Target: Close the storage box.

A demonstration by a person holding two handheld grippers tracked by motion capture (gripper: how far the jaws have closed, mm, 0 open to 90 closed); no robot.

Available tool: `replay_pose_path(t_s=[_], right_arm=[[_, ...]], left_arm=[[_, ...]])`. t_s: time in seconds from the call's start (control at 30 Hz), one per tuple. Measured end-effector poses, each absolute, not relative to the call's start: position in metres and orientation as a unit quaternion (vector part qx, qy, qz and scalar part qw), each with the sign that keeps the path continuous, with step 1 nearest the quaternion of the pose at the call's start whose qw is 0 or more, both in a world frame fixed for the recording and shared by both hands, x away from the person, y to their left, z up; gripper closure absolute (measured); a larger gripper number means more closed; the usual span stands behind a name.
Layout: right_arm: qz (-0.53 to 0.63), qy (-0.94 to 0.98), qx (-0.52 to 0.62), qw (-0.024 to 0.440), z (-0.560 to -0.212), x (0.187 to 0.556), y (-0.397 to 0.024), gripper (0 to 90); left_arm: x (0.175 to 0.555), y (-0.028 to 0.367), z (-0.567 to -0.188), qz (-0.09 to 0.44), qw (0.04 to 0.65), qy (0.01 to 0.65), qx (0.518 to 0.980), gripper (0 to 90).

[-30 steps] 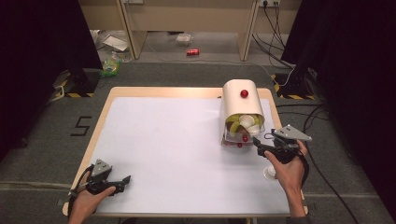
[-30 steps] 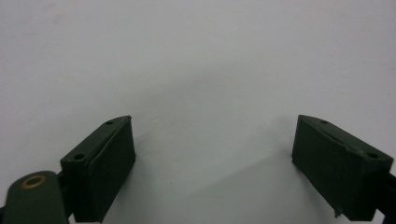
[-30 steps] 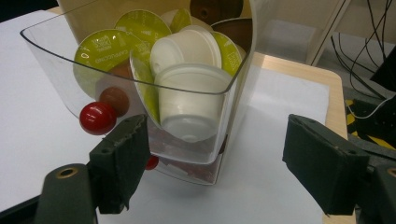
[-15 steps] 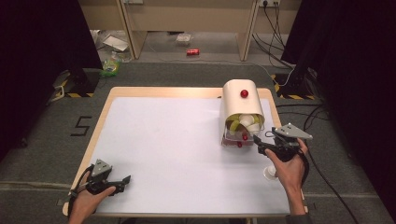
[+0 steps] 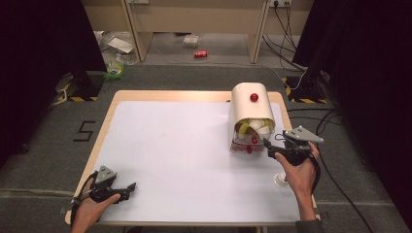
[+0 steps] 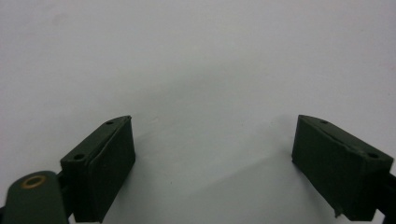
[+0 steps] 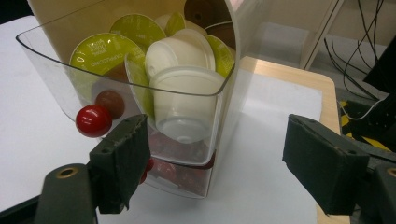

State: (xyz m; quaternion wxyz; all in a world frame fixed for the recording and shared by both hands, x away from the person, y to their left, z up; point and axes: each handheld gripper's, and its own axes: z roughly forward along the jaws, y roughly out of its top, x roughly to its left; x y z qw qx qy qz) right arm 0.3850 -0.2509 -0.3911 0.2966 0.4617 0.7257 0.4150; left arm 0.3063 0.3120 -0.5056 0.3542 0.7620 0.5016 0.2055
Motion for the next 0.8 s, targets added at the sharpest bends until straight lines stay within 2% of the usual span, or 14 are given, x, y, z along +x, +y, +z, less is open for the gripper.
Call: replay_pose_path(t_s=[0.8], right_arm=[[0.415,0.721,0.466,0.3,-0.3912,0.3937,-0.2499,23.9]], left_arm=[[0.3063,0.312,-0.5056,0.205,0.355,0.502,0.761,12.2]])
